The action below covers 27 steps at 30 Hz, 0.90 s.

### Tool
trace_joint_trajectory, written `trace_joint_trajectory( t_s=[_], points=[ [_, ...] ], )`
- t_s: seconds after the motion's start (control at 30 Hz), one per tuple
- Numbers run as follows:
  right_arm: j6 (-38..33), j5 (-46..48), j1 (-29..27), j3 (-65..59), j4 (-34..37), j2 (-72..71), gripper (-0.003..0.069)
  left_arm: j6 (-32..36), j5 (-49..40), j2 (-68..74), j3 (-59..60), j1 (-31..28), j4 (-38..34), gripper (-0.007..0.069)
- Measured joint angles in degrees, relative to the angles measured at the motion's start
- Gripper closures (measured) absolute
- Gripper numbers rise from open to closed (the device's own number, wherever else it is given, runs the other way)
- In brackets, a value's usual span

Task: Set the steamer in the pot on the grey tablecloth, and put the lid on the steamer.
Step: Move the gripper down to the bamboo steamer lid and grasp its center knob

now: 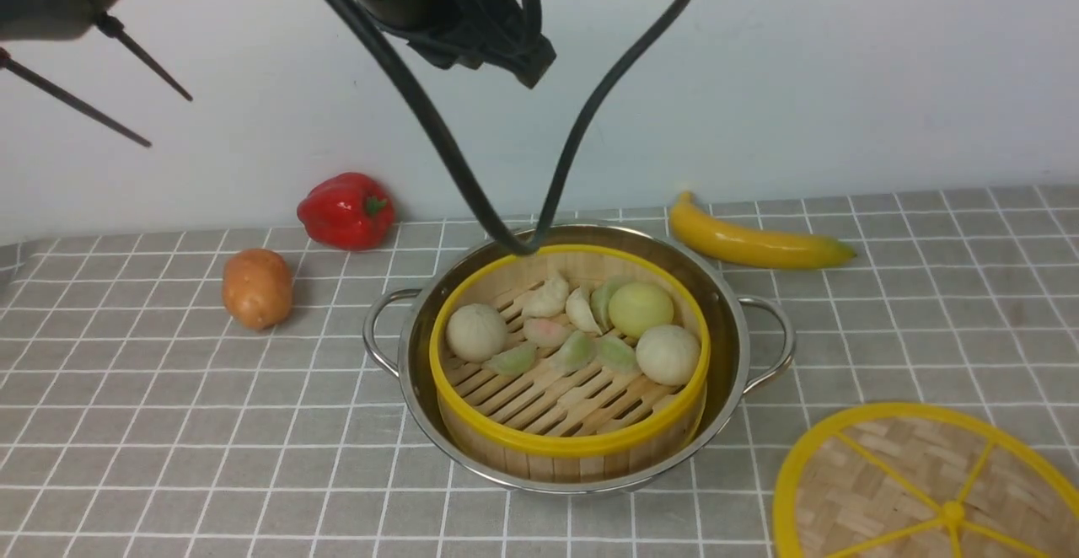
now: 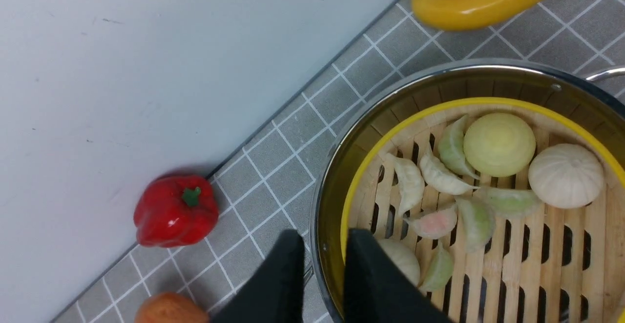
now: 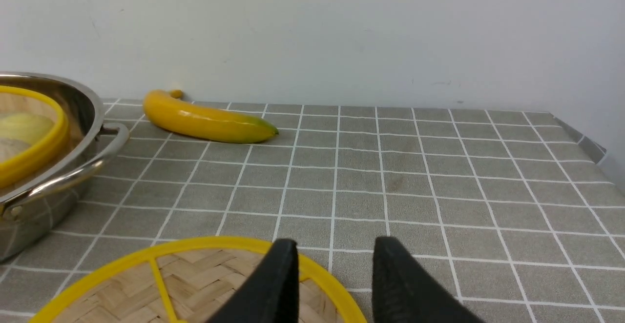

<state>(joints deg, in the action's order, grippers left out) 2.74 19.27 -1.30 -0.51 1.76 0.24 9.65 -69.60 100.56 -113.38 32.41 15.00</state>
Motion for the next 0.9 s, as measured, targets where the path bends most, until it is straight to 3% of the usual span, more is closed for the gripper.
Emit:
trace_joint_trajectory(
  t_s=[0.17, 0.37, 0.47, 0.5, 0.53, 0.6, 0.77, 0.9],
  points=[
    [0.0, 0.0, 0.0, 0.0, 0.0, 0.0, 0.0419, -1.4, 0.6, -5.3, 6.0, -0.7, -0.1, 0.0509],
    [0.0, 0.0, 0.0, 0.0, 0.0, 0.0, 0.0419, -1.8, 15.9, -23.8, 27.5, -5.5, -1.8, 0.0508],
    [0.0, 0.0, 0.0, 0.0, 0.0, 0.0, 0.0419, -2.1, 28.9, -37.0, 45.2, -13.6, -6.9, 0.0508],
    [0.0, 0.0, 0.0, 0.0, 0.0, 0.0, 0.0419, -2.1, 29.6, -37.7, 46.2, -14.1, -6.9, 0.0508],
    [0.0, 0.0, 0.0, 0.0, 0.0, 0.0, 0.0419, -2.1, 35.6, -44.5, 56.3, -19.9, -10.5, 0.0506],
    [0.0, 0.0, 0.0, 0.0, 0.0, 0.0, 0.0419, -2.2, 39.8, -50.0, 64.1, -24.4, -13.2, 0.0499],
    [0.0, 0.0, 0.0, 0.0, 0.0, 0.0, 0.0419, -2.3, 47.3, -66.6, 84.8, -35.4, -17.4, 0.0489],
    [0.0, 0.0, 0.0, 0.0, 0.0, 0.0, 0.0419, -2.7, 49.0, -79.3, 96.4, -40.0, -18.5, 0.0487]
  ],
)
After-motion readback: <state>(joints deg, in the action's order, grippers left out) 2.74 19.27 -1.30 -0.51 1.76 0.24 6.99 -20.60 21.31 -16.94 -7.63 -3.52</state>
